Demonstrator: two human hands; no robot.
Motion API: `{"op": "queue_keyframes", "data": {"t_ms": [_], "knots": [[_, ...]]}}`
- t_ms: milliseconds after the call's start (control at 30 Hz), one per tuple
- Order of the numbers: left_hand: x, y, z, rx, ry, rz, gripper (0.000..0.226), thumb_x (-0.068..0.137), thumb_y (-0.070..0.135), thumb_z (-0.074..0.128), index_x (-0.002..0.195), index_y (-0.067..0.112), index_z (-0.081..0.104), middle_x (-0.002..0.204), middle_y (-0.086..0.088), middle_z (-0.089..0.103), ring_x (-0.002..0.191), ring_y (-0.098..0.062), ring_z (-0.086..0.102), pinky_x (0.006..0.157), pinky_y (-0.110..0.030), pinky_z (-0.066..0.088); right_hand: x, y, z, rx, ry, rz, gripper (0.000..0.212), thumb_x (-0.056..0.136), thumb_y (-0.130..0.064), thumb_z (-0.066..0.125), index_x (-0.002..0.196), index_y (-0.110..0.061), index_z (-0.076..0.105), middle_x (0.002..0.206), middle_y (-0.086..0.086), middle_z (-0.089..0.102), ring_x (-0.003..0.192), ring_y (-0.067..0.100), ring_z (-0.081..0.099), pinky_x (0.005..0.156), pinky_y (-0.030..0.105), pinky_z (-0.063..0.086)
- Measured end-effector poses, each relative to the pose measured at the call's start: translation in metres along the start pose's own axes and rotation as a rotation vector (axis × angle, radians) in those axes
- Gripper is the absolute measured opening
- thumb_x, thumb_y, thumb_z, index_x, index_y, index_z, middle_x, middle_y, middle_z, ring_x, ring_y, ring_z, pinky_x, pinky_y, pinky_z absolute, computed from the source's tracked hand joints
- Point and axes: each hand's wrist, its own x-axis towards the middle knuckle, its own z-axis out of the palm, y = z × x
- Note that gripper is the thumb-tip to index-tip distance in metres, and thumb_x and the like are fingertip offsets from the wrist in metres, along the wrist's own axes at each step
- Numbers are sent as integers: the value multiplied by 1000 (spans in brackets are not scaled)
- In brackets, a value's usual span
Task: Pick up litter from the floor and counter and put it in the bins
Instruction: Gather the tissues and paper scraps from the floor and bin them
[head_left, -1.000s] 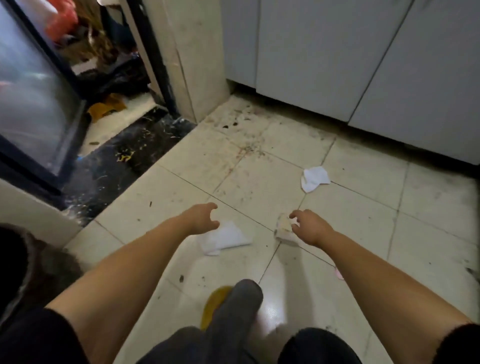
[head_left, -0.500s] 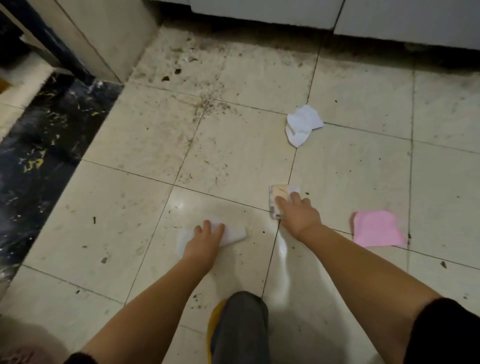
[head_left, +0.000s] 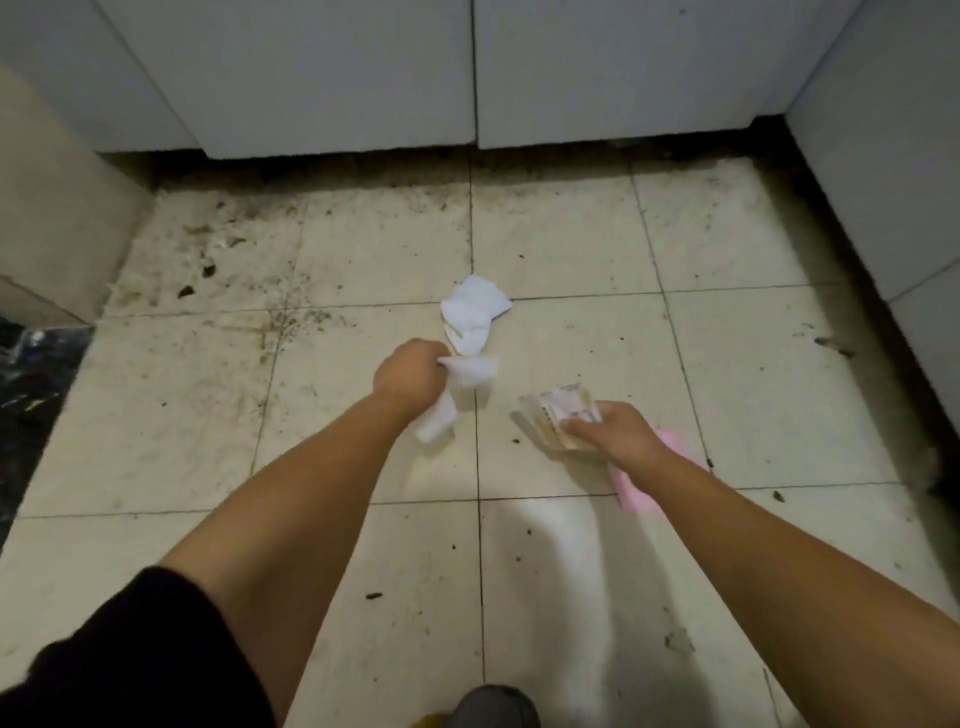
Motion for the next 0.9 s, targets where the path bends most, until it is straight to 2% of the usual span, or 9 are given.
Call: {"op": "queue_keyframes", "data": {"t_ms": [67, 133, 200, 267, 367, 500, 633, 800, 900], "knots": [[32, 30, 0, -4, 36, 16, 25, 90, 8, 46, 97, 1, 69, 102, -21, 62, 103, -37, 59, 75, -34, 45, 8, 24, -17, -198, 68, 40, 40, 82, -26, 71, 116, -6, 65, 131, 15, 58, 119, 28, 54, 99, 38, 45], [61, 45, 10, 73, 6, -12, 29, 93, 18, 50, 113, 7, 66, 138, -18, 45, 133, -36, 38, 103, -45, 42, 13, 47, -22, -438, 88, 129, 44, 82, -35, 69, 121, -17, 63, 157, 6, 24, 146, 27, 20, 117, 42, 25], [92, 44, 26, 195, -74, 9, 32, 94, 27, 51, 120, 14, 65, 161, -8, 12, 149, -30, 8, 120, -51, 20, 17, 66, -20, -520, 105, 191, 22, 82, -39, 66, 100, -26, 68, 160, -2, 10, 148, 28, 9, 115, 46, 26], [119, 34, 45, 301, -168, 41, 37, 95, 33, 48, 124, 15, 62, 163, -10, 1, 151, -28, -5, 122, -54, 8, 20, 81, -14, -526, 152, 229, 8, 81, -33, 66, 84, -29, 60, 155, 0, 19, 142, 30, 22, 107, 46, 37], [132, 23, 68, 397, -274, 70, 40, 97, 26, 44, 129, 8, 58, 156, -18, 26, 148, -30, 14, 121, -44, 16, 24, 95, -9, -636, 236, 238, 20, 84, -19, 59, 104, -18, 63, 148, 4, 27, 130, 32, 31, 94, 45, 47], [119, 18, 77, 306, -91, 71, 30, 94, 9, 44, 112, -4, 64, 128, -24, 48, 119, -39, 47, 98, -45, 44, 26, 94, -7, -773, 244, 260, 27, 88, -12, 56, 114, -13, 61, 141, 8, 31, 127, 33, 30, 93, 45, 50], [97, 10, 79, 203, -107, 13, 27, 94, 10, 41, 107, -2, 62, 122, -22, 56, 112, -37, 53, 92, -40, 45, 26, 97, -9, -783, 258, 259, 31, 90, -9, 50, 120, -13, 57, 137, 10, 36, 126, 35, 32, 93, 44, 49], [35, -6, 90, 252, -183, 11, 26, 92, 14, 45, 113, 3, 57, 123, -19, 57, 113, -33, 54, 96, -42, 47, 20, 99, -4, -832, 266, 184, 35, 93, -7, 44, 128, -12, 48, 126, 14, 50, 114, 32, 52, 90, 40, 47], [-5, -17, 98, 278, -269, -46, 34, 94, 21, 44, 124, 9, 52, 129, -15, 55, 116, -30, 54, 95, -36, 45, 15, 102, -9, -900, 275, 115, 34, 91, -13, 48, 124, -14, 52, 135, 15, 41, 122, 34, 42, 94, 43, 44]]}}
